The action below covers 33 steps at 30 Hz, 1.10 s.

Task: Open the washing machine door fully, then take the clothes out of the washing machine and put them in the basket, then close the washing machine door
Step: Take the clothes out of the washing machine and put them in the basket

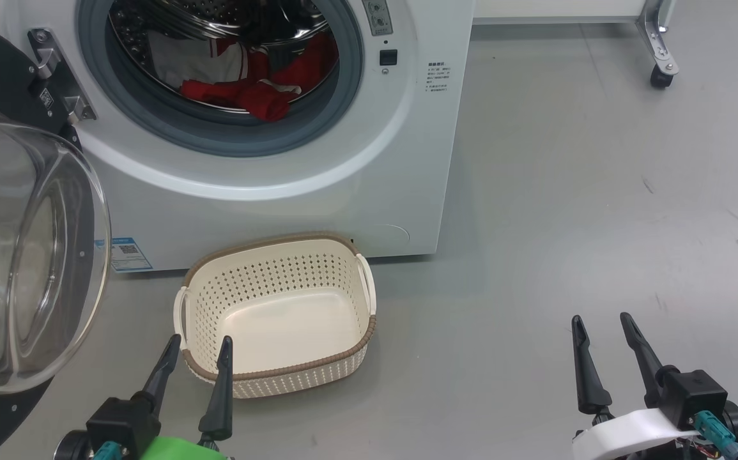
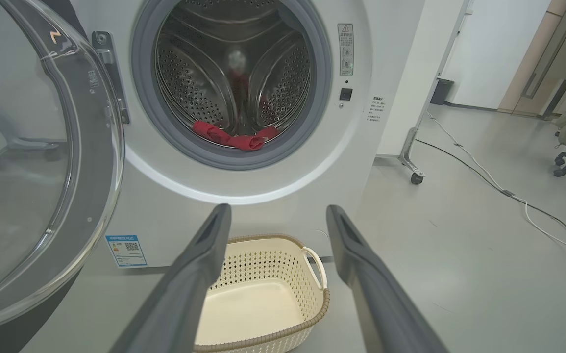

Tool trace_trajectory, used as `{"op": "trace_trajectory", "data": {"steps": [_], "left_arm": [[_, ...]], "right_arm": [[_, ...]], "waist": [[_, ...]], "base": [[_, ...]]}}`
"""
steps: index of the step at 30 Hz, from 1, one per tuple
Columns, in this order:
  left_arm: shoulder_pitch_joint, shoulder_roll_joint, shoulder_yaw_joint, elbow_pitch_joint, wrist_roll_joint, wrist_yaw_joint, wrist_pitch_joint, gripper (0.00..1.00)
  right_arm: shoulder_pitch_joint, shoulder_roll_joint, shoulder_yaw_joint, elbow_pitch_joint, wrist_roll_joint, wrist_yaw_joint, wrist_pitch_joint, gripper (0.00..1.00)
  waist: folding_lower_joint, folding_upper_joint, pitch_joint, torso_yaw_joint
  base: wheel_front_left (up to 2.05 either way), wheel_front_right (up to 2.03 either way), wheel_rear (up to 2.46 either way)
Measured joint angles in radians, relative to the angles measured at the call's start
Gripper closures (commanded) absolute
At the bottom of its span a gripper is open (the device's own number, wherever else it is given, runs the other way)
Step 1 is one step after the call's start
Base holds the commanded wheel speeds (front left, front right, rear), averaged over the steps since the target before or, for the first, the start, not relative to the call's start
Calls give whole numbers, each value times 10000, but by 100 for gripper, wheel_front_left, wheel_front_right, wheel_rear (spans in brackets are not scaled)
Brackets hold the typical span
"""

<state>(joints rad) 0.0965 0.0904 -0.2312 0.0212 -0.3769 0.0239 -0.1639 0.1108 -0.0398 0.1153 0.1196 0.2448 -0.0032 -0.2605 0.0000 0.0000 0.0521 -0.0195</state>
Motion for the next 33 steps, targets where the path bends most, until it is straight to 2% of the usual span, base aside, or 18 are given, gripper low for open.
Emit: {"op": "trace_trajectory", "data": {"steps": [33], "left_arm": [[12,15,31,-35,4,77,56,0]], "right_arm": [[10,0,56,0,12,-2,0,0]], "waist": [[0,0,-3,85]], "base": [[89,-89,0]]}}
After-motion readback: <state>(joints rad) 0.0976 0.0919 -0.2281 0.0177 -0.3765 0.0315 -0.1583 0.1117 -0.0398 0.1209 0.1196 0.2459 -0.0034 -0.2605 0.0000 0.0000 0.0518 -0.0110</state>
